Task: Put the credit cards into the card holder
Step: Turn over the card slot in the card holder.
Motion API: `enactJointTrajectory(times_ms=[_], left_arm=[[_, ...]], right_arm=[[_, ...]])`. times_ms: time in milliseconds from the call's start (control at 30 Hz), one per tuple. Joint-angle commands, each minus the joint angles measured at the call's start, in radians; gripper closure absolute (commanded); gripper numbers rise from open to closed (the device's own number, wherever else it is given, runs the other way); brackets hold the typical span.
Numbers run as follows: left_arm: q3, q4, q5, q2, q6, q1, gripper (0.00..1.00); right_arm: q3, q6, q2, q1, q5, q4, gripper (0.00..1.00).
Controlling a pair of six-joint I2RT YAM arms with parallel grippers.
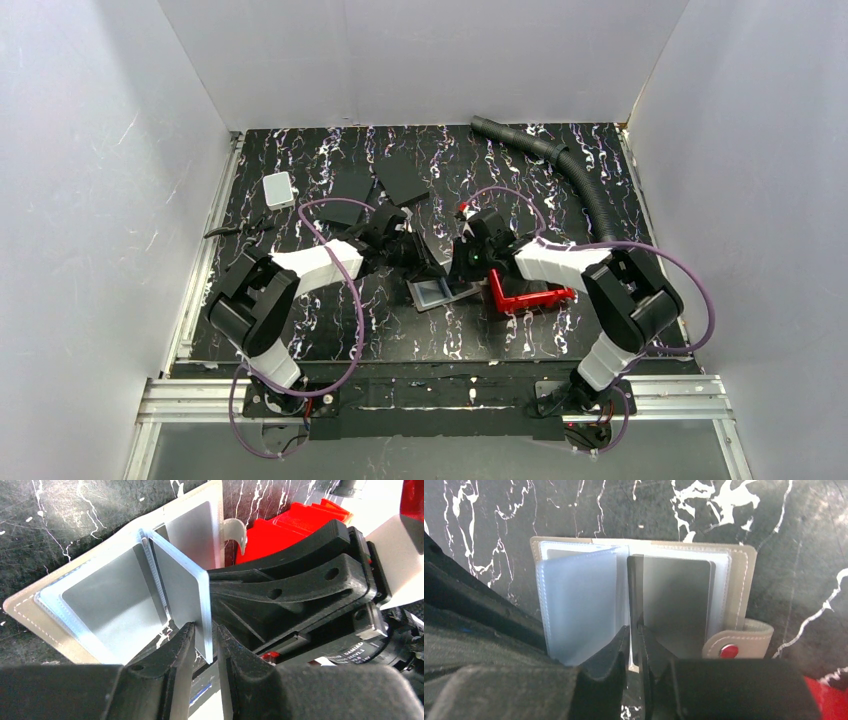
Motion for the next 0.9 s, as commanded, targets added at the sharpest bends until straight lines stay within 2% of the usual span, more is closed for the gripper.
enactJointTrajectory(times_ms=[0, 200, 333, 400, 533, 633, 867], left_arm=[[0.012, -0.025, 0.001, -0.011, 0.021, -0.008, 0.77], [-0.014, -0.045, -0.028, -0.030, 0.044, -0.007, 0.69], [-0.015, -0.040, -0.027, -0.033, 0.045, -0.008, 0.68], [-0.013, -0.041, -0.031, -0.038, 0.050, -0.008, 0.67], [-0.006, -0.043, -0.032, -0.042, 0.051, -0.007, 0.67], [-0.010, -0.043, -0.038, -0.046, 0.047, -0.008, 0.69], [-0.012, -0.041, -0.035, -0.051, 0.043, -0.008, 0.70]], right_arm=[[0.018, -0.020, -0.080, -0.011, 0.029, -0.098, 0.79], [0.047, -0.040, -0.115, -0.011, 0.026, -0.152, 0.75], [0.066, -0.053, -0.136, -0.011, 0.000, -0.185, 0.71], [0.065, -0.062, -0.151, -0.011, -0.038, -0.191, 0.67], [0.023, -0.048, -0.193, -0.009, -0.142, -0.127, 0.55], [-0.036, -0.022, -0.232, -0.007, -0.149, -0.058, 0.48], [-0.057, 0.002, -0.213, 0.013, -0.174, 0.020, 0.44]])
